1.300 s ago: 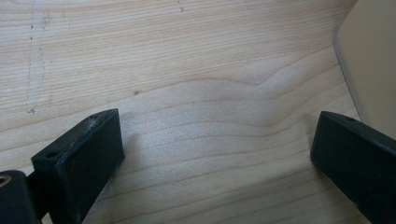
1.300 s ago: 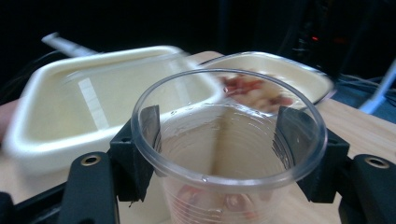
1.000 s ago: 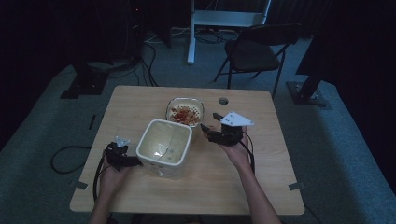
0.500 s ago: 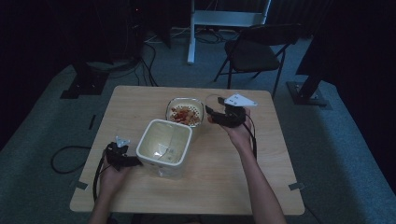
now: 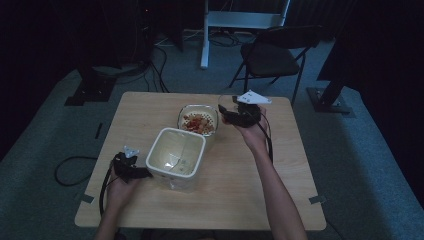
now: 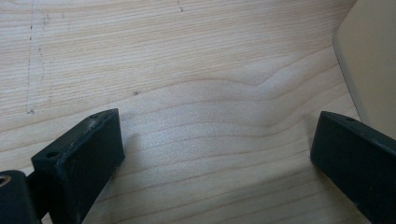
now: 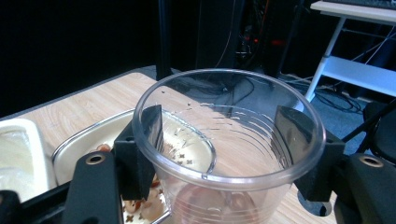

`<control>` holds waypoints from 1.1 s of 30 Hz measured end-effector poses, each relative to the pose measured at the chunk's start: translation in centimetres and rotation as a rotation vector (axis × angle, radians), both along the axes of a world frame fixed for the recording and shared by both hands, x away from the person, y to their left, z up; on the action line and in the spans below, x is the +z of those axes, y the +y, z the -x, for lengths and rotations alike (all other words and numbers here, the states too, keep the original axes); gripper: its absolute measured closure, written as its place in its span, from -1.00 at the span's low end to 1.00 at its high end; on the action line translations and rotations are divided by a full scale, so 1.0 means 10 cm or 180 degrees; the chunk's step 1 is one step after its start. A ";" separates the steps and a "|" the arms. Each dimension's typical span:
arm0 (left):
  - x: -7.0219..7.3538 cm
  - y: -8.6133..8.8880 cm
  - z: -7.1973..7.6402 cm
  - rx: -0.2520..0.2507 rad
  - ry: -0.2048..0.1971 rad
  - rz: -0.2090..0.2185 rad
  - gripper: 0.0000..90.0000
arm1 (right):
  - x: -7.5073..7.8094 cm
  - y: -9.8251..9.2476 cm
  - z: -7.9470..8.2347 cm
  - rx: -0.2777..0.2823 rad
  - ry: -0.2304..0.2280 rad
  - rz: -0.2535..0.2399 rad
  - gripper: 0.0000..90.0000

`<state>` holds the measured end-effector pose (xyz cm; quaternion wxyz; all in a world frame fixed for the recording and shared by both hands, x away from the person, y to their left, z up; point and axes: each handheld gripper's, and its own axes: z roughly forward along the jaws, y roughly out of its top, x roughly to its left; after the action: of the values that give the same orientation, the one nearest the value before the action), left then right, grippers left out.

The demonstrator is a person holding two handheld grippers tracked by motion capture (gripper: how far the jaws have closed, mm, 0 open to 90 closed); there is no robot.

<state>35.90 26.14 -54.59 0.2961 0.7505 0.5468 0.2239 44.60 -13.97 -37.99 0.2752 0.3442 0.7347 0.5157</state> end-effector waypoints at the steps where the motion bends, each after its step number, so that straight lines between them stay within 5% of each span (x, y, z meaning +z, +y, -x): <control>1: 0.00 0.00 0.00 0.0000 0.0000 -0.0002 -0.93 | 0.01 0.01 -0.05 -0.0030 -0.0004 0.0038 -0.23; 12: 0.00 0.00 0.00 -0.0002 0.0002 -0.0002 -0.93 | 0.11 0.14 -0.25 -0.0176 0.0008 0.0325 -0.23; 15: 0.00 0.00 0.00 0.0001 -0.0001 0.0005 -0.93 | 0.16 0.22 -0.31 -0.0209 -0.0013 0.0548 -0.23; 16: 0.00 0.00 0.00 -0.0001 0.0001 0.0001 -0.93 | 0.16 0.25 -0.33 -0.0231 -0.0030 0.0667 -0.23; 17: 0.00 0.00 0.00 -0.0004 0.0001 -0.0006 -0.93 | 0.17 0.33 -0.36 -0.0264 -0.0065 0.0953 -0.23; 18: 0.00 0.00 0.00 -0.0005 0.0002 -0.0006 -0.93 | 0.17 0.33 -0.36 -0.0264 -0.0065 0.0953 -0.23; 19: 0.00 0.00 0.00 -0.0004 0.0000 -0.0008 -0.93 | 0.16 0.41 -0.37 -0.0295 -0.0144 0.1316 -0.22; 20: 0.00 0.00 0.00 -0.0002 0.0003 -0.0002 -0.93 | 0.16 0.41 -0.37 -0.0295 -0.0144 0.1316 -0.22; 21: 0.00 0.00 0.00 -0.0005 0.0003 -0.0005 -0.93 | 0.15 0.46 -0.36 -0.0289 -0.0203 0.1512 -0.22; 22: 0.00 0.00 0.00 -0.0003 0.0004 -0.0001 -0.93 | 0.14 0.55 -0.34 -0.0253 -0.0336 0.1889 -0.22; 25: 0.00 0.00 0.00 0.0000 0.0007 0.0003 -0.93 | 0.13 0.60 -0.32 -0.0238 -0.0392 0.2051 -0.22; 26: 0.00 0.00 0.00 0.0000 0.0008 0.0000 -0.93 | 0.11 0.71 -0.29 -0.0195 -0.0546 0.2441 -0.22; 33: 0.00 0.00 0.00 -0.0004 0.0009 -0.0001 -0.93 | 0.07 0.97 -0.23 -0.0083 -0.0775 0.3417 -0.20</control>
<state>35.90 26.15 -54.57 0.2954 0.7512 0.5467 0.2227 46.87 -4.23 -37.32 0.5015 0.1024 0.8531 0.1012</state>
